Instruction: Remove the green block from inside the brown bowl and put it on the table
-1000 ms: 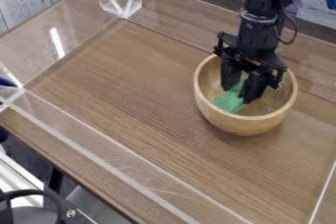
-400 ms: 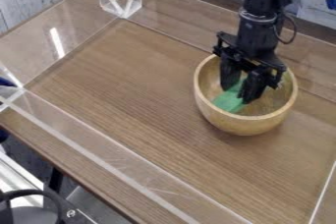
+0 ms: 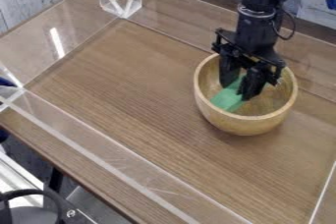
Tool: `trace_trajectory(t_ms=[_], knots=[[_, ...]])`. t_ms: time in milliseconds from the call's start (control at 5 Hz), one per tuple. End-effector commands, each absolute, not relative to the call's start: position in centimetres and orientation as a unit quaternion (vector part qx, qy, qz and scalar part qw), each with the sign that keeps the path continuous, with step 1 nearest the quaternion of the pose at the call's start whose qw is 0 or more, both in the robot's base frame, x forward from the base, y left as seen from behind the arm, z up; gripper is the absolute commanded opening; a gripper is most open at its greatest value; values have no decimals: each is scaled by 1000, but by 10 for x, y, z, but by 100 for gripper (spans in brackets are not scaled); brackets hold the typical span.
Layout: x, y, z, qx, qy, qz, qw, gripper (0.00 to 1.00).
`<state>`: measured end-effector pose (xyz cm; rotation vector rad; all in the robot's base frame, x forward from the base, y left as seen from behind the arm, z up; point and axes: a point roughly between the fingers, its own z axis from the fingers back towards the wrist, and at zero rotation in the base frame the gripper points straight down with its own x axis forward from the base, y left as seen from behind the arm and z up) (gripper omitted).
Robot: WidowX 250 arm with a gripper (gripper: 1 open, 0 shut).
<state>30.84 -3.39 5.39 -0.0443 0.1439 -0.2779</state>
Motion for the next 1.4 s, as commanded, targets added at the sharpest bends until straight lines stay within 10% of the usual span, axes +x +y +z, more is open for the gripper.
trace_trajectory(t_ms=[0, 1200], knots=[[316, -30, 85, -22, 23, -137, 990, 0], [309, 8, 119, -20, -8, -99, 995, 0]])
